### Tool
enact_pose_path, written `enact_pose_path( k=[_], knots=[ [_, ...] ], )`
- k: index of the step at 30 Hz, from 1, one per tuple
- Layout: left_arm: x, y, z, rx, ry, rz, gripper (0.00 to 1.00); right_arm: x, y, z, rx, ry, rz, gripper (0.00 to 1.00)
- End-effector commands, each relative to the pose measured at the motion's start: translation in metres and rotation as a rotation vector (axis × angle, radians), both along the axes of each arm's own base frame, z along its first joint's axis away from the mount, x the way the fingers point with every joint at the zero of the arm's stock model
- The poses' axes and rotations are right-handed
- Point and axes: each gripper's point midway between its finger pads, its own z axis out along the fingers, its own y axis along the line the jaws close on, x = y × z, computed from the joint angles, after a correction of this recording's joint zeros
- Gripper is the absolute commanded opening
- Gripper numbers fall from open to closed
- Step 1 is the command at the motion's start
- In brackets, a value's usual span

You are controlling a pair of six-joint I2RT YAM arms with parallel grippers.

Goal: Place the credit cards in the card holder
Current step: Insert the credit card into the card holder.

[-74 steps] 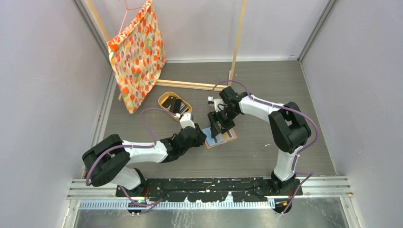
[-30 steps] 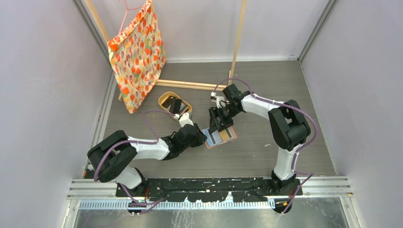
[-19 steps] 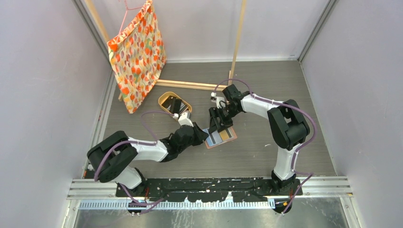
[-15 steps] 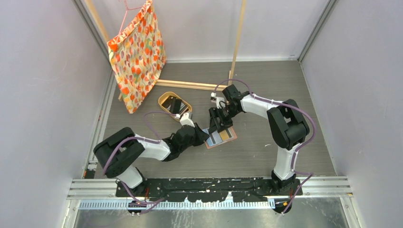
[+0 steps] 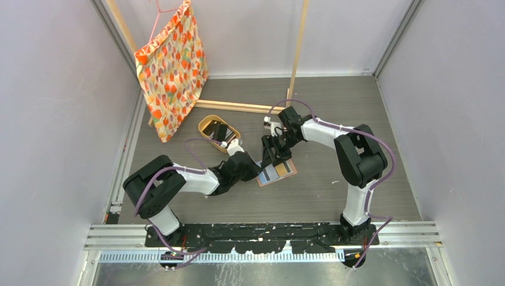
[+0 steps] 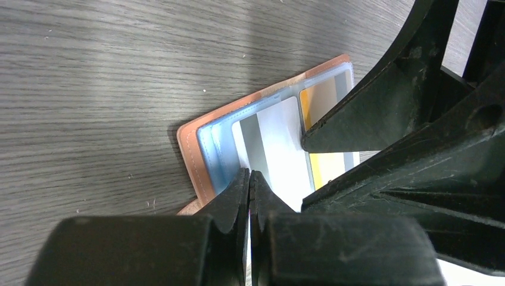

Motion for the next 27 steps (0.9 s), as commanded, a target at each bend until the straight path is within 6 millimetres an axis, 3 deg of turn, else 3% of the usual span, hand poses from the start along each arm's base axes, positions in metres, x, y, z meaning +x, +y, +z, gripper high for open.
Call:
enact_pose_path(
  k=[1, 22, 27],
  knots=[
    [-0.001, 0.014, -0.006, 0.062, 0.040, 0.056, 0.00, 0.011, -0.003, 0.009, -0.022, -0.068, -0.023, 0.68],
    [-0.003, 0.013, -0.008, 0.084, 0.039, 0.048, 0.01, 0.008, -0.008, 0.002, -0.151, -0.154, 0.000, 0.72],
    [-0.003, 0.011, -0.007, 0.073, 0.036, 0.037, 0.02, -0.001, 0.000, 0.000, -0.101, -0.099, 0.022, 0.73]
  ],
)
